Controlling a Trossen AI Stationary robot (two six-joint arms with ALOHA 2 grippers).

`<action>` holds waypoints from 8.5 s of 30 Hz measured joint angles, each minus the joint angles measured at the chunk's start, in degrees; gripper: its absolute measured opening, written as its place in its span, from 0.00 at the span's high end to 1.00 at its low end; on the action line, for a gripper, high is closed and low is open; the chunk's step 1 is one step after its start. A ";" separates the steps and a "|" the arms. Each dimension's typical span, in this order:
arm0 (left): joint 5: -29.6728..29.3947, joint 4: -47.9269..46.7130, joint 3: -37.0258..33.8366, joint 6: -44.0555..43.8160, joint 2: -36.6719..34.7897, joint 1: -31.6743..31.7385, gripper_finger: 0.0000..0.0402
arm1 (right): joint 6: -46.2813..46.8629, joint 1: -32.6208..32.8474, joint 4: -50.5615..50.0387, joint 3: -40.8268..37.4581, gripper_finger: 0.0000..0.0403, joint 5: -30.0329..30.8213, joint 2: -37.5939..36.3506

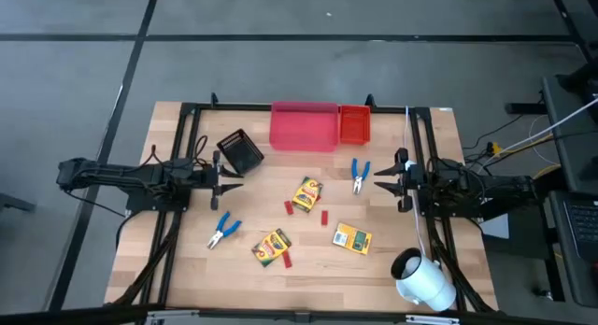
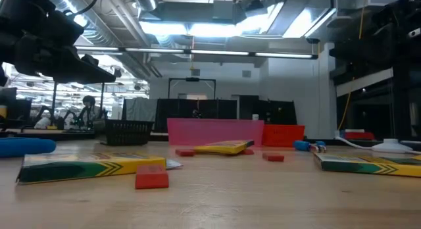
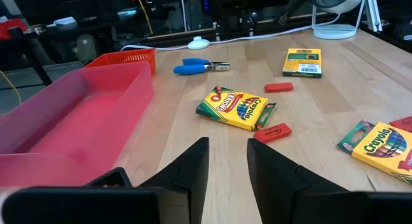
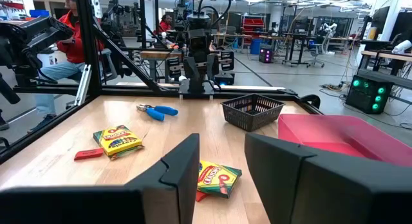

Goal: Pick & Place School Supplies

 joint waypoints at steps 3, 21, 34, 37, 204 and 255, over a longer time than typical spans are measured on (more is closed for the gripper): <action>0.00 0.00 -0.02 0.00 0.01 -0.01 0.74 | 0.00 -0.01 0.01 -0.02 0.68 -0.01 0.00; 0.01 0.00 -0.02 0.00 0.00 0.01 0.74 | -0.01 0.00 0.01 -0.01 0.68 0.02 0.01; 0.00 -0.02 -0.01 0.00 0.00 0.00 0.74 | -0.87 -0.01 0.07 -0.02 0.68 0.02 0.02; 0.00 0.01 0.00 0.00 0.01 0.02 0.74 | -2.21 0.01 0.97 0.00 0.68 0.07 0.00; -7.27 15.81 36.00 -62.79 45.71 -15.68 0.55 | 83.52 2.34 22.68 35.08 0.67 11.58 100.26; -12.08 14.81 36.00 -56.37 44.75 -14.53 0.55 | 78.65 -5.02 -23.82 35.06 0.98 43.07 51.62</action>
